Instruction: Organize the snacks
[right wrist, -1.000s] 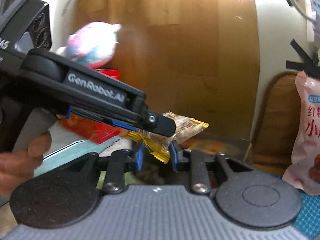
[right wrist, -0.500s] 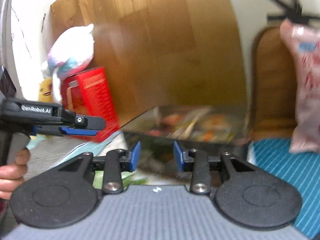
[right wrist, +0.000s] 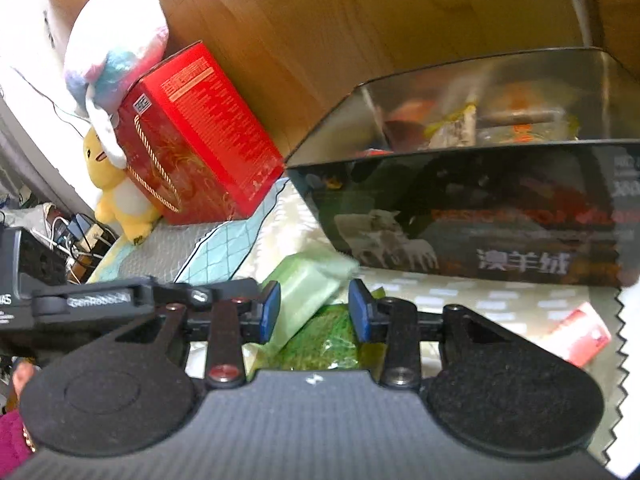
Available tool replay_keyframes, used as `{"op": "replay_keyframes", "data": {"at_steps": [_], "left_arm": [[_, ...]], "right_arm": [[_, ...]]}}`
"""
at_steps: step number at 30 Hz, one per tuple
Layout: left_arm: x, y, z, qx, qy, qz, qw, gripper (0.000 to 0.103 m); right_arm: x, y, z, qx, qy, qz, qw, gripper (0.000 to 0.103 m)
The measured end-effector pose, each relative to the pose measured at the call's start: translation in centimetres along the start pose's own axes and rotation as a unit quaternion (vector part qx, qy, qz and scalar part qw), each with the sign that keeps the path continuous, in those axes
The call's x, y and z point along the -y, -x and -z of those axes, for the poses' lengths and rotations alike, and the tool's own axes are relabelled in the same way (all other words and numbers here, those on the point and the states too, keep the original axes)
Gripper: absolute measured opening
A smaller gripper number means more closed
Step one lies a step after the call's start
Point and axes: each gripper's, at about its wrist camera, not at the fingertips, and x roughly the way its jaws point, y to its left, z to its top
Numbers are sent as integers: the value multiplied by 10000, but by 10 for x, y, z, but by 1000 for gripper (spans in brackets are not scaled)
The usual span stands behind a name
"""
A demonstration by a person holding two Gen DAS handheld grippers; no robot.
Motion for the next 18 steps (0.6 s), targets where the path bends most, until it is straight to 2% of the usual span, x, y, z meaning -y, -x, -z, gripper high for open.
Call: {"op": "replay_keyframes", "data": {"at_steps": [5, 8, 10, 14, 18], "left_arm": [[15, -1, 11, 81, -257, -95, 9996, 41], [16, 0, 16, -90, -93, 158, 9998, 34], [21, 1, 22, -183, -94, 290, 9994, 30], [37, 10, 47, -263, -351, 357, 9984, 30], [42, 21, 75, -498, -402, 619, 9960, 30]], "right_arm": [[-5, 6, 4, -20, 72, -6, 10000, 39], [0, 14, 7, -86, -136, -201, 9997, 24], [1, 25, 15, -62, -188, -219, 9996, 23], [7, 52, 40, 11, -455, -278, 9986, 23], [0, 80, 64, 167, -516, -396, 9977, 27]]}}
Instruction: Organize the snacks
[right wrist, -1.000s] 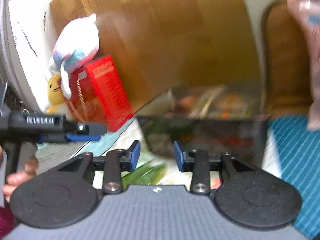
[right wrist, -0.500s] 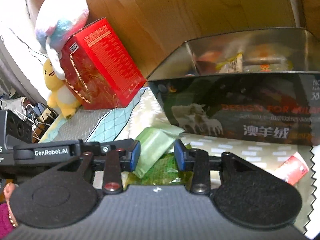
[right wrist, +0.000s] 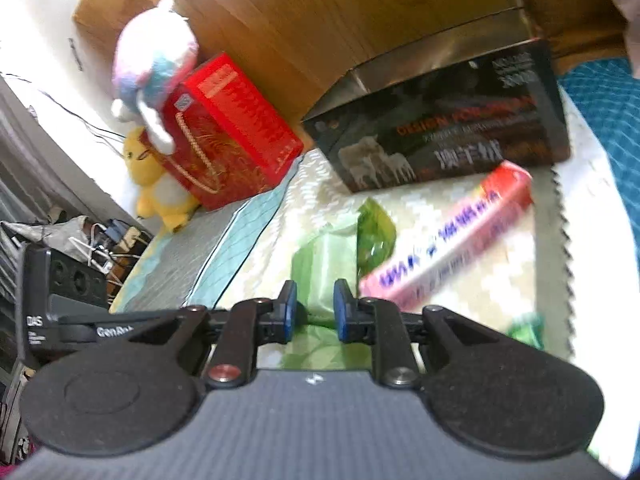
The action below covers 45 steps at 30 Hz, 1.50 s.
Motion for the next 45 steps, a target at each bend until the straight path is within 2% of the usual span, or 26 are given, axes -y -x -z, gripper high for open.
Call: {"op": "replay_keyframes", "data": {"at_steps": [1, 3, 6, 9, 13, 17, 19, 20, 21, 29, 32, 34, 36, 40, 42, 43, 45], "left_arm": [[3, 2, 7, -64, -43, 82, 9999, 30], [11, 7, 21, -157, -164, 238, 9995, 41], [20, 16, 37, -252, -370, 320, 9985, 40], [23, 31, 51, -315, -534, 510, 9968, 41], [24, 56, 63, -124, -829, 410, 9956, 45], [13, 76, 61, 129, -700, 271, 9971, 45], [6, 83, 57, 241, -541, 203, 9980, 45], [1, 86, 55, 295, -451, 181, 9984, 45], [-3, 89, 54, 340, -374, 173, 9986, 45], [-21, 93, 52, 393, -140, 116, 9991, 45], [-20, 91, 52, 378, -178, 122, 9991, 46], [-21, 92, 52, 407, -182, 124, 9989, 49], [-21, 91, 52, 419, -158, 130, 9989, 50], [-27, 95, 51, 483, -36, 169, 9987, 50], [-31, 98, 50, 546, 100, 264, 9981, 62], [-33, 101, 49, 600, 156, 334, 9975, 65], [-34, 105, 49, 704, 232, 463, 9962, 83]], "right_arm": [[-4, 6, 6, 60, 24, -66, 10000, 29], [-14, 16, 16, 176, 129, -168, 9996, 31], [-28, 25, 25, 223, 184, -412, 9987, 30], [-40, 33, 32, 292, 388, -462, 9978, 30], [-49, 44, 37, 534, 756, -161, 9956, 32], [-50, 40, 38, 611, 1002, 246, 9928, 35], [-50, 35, 40, 552, 1214, 394, 9903, 45], [-53, 31, 41, 539, 1389, 505, 9875, 54], [-53, 28, 42, 518, 1601, 616, 9838, 57], [-61, -14, 45, -10, 2730, 1346, 9526, 57], [-58, -28, 43, -217, 2859, 1428, 9473, 57], [-58, -34, 42, -224, 2910, 1492, 9448, 46], [-62, -35, 40, -189, 2876, 1414, 9471, 45], [-77, -25, 42, 182, 2808, 928, 9551, 45], [-86, -22, 47, 284, 2890, 640, 9548, 45], [-91, -21, 51, 307, 2970, 568, 9527, 45], [-99, -19, 61, 355, 3170, 474, 9466, 45]]}}
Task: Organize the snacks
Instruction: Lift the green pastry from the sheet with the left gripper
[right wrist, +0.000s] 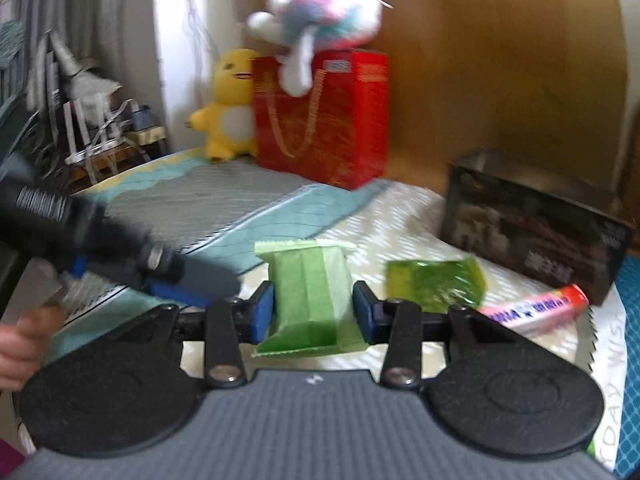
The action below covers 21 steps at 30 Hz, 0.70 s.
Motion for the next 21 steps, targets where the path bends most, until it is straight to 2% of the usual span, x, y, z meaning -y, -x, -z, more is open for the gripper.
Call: {"op": "replay_keyframes", "data": {"at_steps": [2, 3, 7, 10, 12, 13, 15, 16, 19, 21], "left_arm": [[-1, 5, 0, 121, 56, 95, 9999, 91], [-1, 6, -1, 157, 87, 157, 9997, 91], [-6, 6, -2, 142, 323, 425, 9985, 90], [-7, 3, -1, 71, 395, 491, 9980, 85], [-4, 0, 0, 6, 388, 573, 9976, 68], [-2, -2, 0, -31, 358, 590, 9976, 62], [2, -4, 0, -61, 284, 512, 9983, 37], [3, -5, 0, -46, 257, 441, 9987, 32], [4, -8, -2, -47, 245, 388, 9989, 30], [13, -10, -4, -5, 17, 267, 9996, 29]], "right_arm": [[-10, 3, 5, 44, 141, -121, 9998, 45], [-14, 5, 8, 51, 208, -134, 9997, 45], [-25, 12, 15, 216, 303, -139, 9992, 45], [-30, 16, 15, 329, 273, -282, 9987, 45], [-34, 18, 16, 407, 351, -300, 9981, 45], [-36, 18, 16, 444, 388, -271, 9979, 45], [-37, 20, 16, 501, 453, -194, 9975, 45], [-36, 19, 17, 517, 450, -173, 9975, 45], [-31, 20, 17, 574, 387, -139, 9975, 45], [-31, 21, 17, 615, 393, -55, 9973, 47]]}}
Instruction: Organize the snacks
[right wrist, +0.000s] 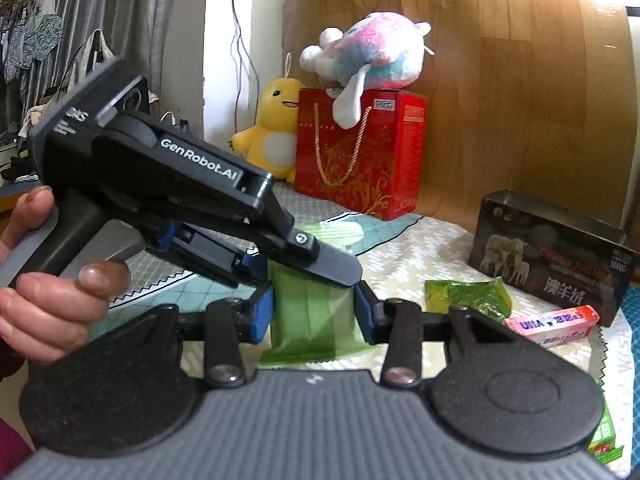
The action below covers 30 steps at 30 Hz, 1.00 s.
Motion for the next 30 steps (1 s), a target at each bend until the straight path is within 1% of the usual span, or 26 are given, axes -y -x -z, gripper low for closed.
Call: {"op": "replay_keyframes", "data": {"at_steps": [2, 4, 6, 8, 9, 11, 15, 17, 22, 25, 26, 27, 30], "left_arm": [[15, -1, -1, 124, -461, -277, 9985, 25], [32, -2, 0, 287, -990, -653, 9925, 24], [44, -7, 2, 324, -1358, -876, 9863, 24], [49, -14, 6, 190, -1544, -912, 9836, 24], [52, -19, 9, 115, -1619, -917, 9825, 23], [55, -25, 17, -1, -1765, -947, 9797, 23], [63, -31, 28, -45, -2001, -946, 9752, 23], [68, -33, 32, -61, -2149, -984, 9716, 23], [83, -41, 46, -216, -2430, -893, 9657, 25], [89, -42, 54, -284, -2561, -780, 9631, 33], [90, -41, 57, -299, -2580, -744, 9628, 41], [91, -41, 59, -330, -2582, -698, 9630, 57], [92, -37, 63, -392, -2500, -499, 9662, 74]], "right_arm": [[0, 1, 0, -22, 91, 138, 9999, 47], [2, 1, 3, -119, 147, 259, 9995, 47], [6, 3, 6, -214, 119, 332, 9991, 47], [13, 8, 10, -298, 53, 429, 9986, 50], [16, 12, 13, -337, 12, 492, 9982, 54], [24, 21, 18, -402, -84, 616, 9973, 55], [37, 46, 30, -429, -242, 890, 9948, 57], [43, 57, 35, -426, -314, 1047, 9931, 57], [60, 74, 45, -375, -662, 1453, 9865, 58], [71, 80, 47, -348, -962, 1580, 9821, 58], [73, 81, 47, -323, -1033, 1608, 9810, 58], [75, 83, 47, -291, -1078, 1618, 9805, 58], [75, 87, 47, -211, -1118, 1586, 9808, 58]]}}
